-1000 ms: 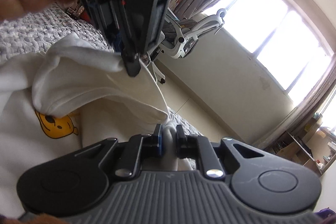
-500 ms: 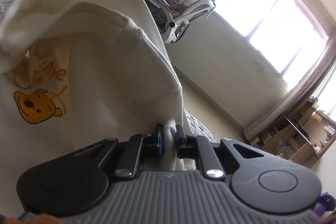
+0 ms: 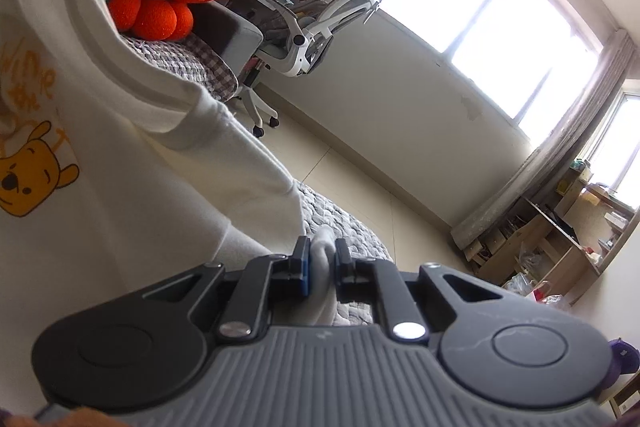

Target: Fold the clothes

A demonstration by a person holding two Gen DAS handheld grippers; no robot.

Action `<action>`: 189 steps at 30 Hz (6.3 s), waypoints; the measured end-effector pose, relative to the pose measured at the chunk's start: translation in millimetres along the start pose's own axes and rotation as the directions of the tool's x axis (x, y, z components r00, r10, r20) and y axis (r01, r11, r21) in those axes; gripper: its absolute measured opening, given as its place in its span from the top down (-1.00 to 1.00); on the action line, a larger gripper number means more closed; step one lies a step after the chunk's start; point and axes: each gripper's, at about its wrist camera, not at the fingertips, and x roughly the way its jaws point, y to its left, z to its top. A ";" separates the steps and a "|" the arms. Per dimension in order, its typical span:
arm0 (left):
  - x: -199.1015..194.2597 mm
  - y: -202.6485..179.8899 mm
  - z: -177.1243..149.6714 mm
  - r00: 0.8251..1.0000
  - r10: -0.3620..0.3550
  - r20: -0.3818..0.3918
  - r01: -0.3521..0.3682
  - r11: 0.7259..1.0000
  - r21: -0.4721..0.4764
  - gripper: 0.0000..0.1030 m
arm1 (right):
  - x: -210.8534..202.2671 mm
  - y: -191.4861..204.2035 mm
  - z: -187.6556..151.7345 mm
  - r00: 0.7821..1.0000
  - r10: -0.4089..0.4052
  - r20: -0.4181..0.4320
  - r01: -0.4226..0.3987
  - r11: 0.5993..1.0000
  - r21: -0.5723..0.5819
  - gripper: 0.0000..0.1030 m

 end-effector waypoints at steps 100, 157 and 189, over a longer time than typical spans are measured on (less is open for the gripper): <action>56.3 108.0 -50.3 0.953 0.217 -0.212 -0.214 0.976 0.033 0.88 | -3.1 -109.5 -48.7 0.955 0.109 -0.277 0.137 0.667 0.732 0.91; -16.6 50.9 -90.0 0.804 -0.391 -0.447 0.475 0.876 0.088 0.08 | -32.1 -51.4 -0.9 0.922 0.388 0.009 -0.325 0.759 0.564 0.04; 16.1 59.9 -107.2 0.800 -0.310 -0.514 0.352 0.936 -0.017 0.85 | 25.6 -30.5 -10.4 0.775 0.630 -0.048 -0.543 0.703 0.460 0.03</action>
